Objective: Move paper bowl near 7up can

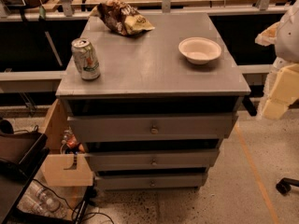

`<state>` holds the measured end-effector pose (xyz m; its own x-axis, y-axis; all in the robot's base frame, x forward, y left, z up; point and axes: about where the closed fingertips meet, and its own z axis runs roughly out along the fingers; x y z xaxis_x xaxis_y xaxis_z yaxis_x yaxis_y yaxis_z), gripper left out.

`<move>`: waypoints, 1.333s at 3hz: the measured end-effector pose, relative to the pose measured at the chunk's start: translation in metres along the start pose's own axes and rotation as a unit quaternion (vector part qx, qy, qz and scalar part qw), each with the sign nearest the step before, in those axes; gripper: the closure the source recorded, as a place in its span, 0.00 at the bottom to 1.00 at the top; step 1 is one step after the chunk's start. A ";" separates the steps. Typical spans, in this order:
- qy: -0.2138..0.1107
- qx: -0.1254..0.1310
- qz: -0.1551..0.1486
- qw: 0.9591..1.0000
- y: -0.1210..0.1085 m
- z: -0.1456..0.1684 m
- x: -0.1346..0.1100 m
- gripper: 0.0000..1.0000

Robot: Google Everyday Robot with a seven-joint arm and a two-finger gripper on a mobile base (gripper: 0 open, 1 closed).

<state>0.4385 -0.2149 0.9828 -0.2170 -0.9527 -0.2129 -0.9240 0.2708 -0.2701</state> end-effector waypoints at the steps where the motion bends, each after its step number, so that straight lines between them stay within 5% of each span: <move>1: 0.000 0.000 0.000 1.000 0.000 0.000 0.000 0.00; 2: 0.010 0.042 -0.005 0.999 -0.013 0.004 -0.005 0.00; 3: 0.050 0.146 -0.060 0.986 -0.049 0.018 -0.002 0.00; 4: 0.048 0.235 -0.126 0.963 -0.102 0.012 -0.015 0.00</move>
Offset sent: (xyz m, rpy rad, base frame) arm 0.0686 0.0096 0.0083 -0.2032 -0.3684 -0.0693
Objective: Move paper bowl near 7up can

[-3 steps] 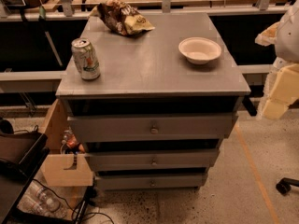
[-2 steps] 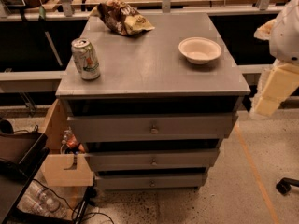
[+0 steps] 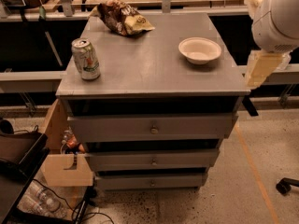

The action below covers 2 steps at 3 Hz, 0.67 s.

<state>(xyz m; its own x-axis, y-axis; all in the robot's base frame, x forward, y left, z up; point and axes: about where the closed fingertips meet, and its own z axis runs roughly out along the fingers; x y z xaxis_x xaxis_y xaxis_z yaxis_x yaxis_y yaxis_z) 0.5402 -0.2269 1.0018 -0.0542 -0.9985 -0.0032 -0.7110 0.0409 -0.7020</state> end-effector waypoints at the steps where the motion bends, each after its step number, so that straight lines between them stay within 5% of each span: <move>1: -0.032 0.064 -0.024 0.997 -0.050 0.017 0.010 0.00; 2: -0.050 0.083 -0.037 0.995 -0.068 0.011 0.003 0.00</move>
Offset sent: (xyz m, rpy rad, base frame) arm 0.0413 -0.0130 0.0190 -0.0027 -0.1127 0.0661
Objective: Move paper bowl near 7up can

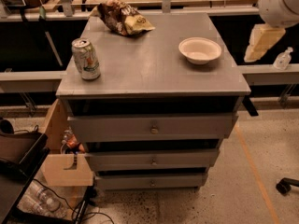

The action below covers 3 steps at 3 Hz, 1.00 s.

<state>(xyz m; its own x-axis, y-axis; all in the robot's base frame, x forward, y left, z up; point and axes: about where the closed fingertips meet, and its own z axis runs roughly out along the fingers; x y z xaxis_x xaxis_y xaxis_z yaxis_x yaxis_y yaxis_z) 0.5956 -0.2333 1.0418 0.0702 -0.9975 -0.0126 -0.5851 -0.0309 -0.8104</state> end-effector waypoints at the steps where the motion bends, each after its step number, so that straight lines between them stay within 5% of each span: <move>1: 0.002 -0.003 0.002 1.000 0.003 0.001 0.000 0.00; 3: -0.050 0.007 -0.032 0.998 -0.008 0.070 0.018 0.00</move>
Offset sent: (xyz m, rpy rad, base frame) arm 0.0710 -0.0114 -0.0510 -0.0415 -0.0017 0.1288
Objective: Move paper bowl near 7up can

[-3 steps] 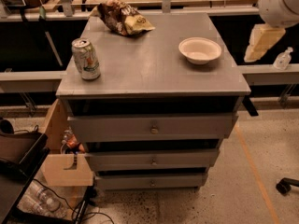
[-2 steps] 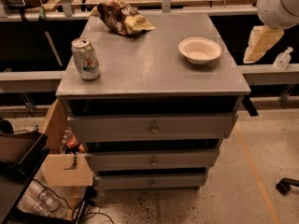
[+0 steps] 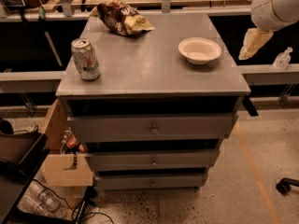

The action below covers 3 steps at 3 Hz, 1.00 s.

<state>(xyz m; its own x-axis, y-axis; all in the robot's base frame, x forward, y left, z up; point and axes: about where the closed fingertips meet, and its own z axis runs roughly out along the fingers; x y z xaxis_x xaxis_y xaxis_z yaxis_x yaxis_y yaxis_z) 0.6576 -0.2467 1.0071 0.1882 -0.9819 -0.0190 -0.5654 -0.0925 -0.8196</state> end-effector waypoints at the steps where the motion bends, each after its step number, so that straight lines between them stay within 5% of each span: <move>1: -0.067 0.028 -0.001 0.997 -0.013 0.039 0.015 0.00; 3: -0.135 0.039 -0.023 0.990 0.006 0.082 0.031 0.00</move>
Offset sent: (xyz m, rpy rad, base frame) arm 0.0845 -0.0235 -0.0397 0.1570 -0.0869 0.2889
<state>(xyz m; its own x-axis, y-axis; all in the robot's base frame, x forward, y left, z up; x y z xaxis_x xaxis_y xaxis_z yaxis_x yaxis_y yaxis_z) 0.7254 -0.2642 0.9544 0.4262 -0.8961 -0.1237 -0.4899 -0.1137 -0.8644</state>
